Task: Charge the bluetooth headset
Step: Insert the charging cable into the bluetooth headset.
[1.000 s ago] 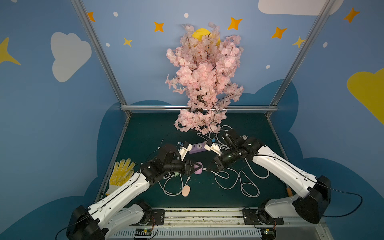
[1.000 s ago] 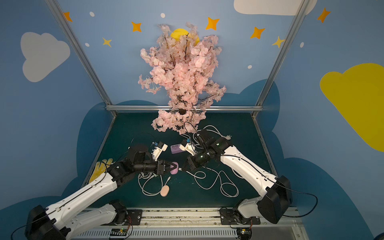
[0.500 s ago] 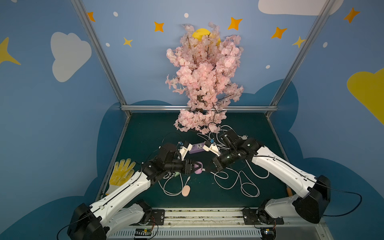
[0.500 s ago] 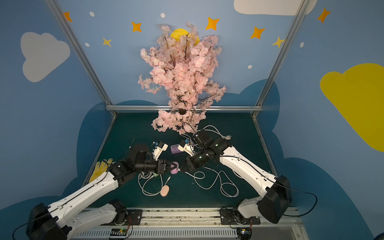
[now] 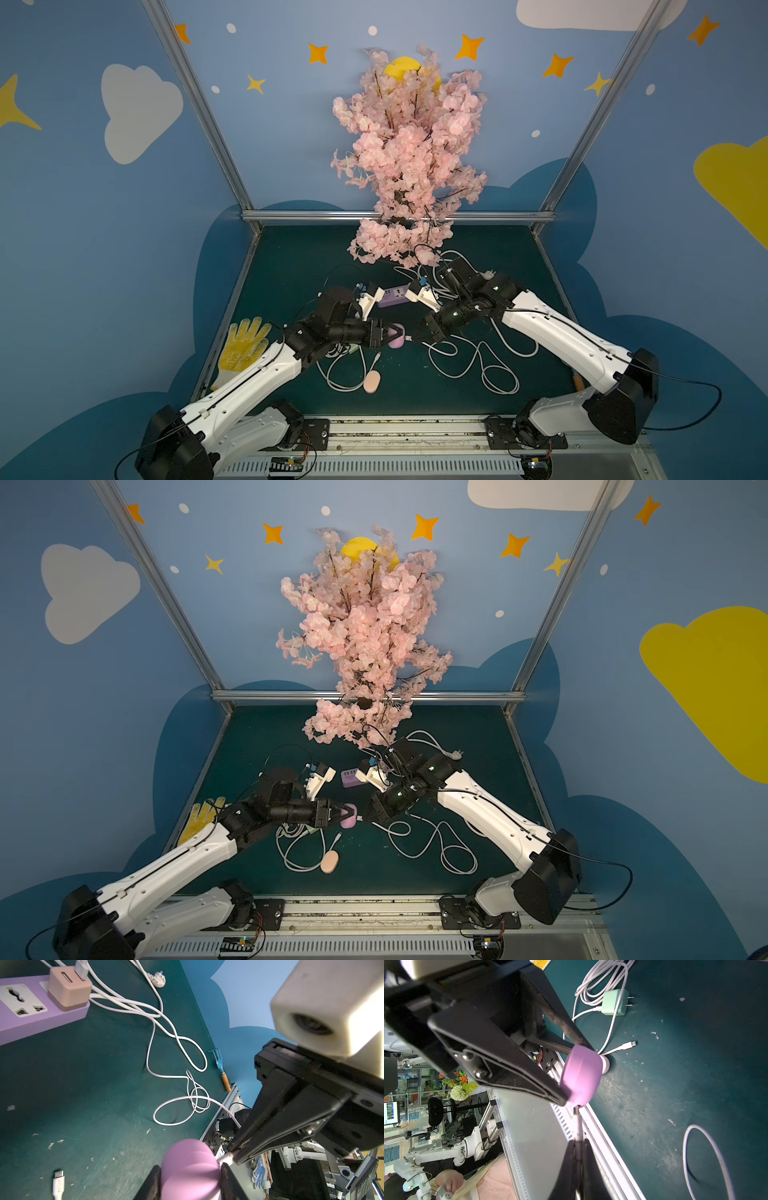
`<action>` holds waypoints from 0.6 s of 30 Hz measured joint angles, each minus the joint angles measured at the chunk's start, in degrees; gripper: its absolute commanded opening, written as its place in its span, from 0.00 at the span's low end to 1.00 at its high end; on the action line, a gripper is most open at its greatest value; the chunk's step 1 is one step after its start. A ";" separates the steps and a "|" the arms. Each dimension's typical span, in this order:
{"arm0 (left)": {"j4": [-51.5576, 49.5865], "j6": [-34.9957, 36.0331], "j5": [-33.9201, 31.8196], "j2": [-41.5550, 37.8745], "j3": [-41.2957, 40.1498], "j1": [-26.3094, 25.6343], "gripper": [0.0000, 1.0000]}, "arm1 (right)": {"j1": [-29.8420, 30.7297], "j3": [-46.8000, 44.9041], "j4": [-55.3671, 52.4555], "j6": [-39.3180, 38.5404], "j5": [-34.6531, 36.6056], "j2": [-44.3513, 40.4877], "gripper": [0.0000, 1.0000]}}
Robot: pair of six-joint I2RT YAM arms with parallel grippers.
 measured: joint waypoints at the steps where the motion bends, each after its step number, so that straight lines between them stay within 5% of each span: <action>1: 0.02 -0.07 0.04 0.00 0.02 0.02 0.03 | 0.00 0.11 -0.11 0.00 -0.02 0.04 0.00; 18: 0.68 -2.25 1.62 1.05 0.02 0.26 0.04 | 2.45 3.34 -3.91 -1.70 4.81 1.33 0.00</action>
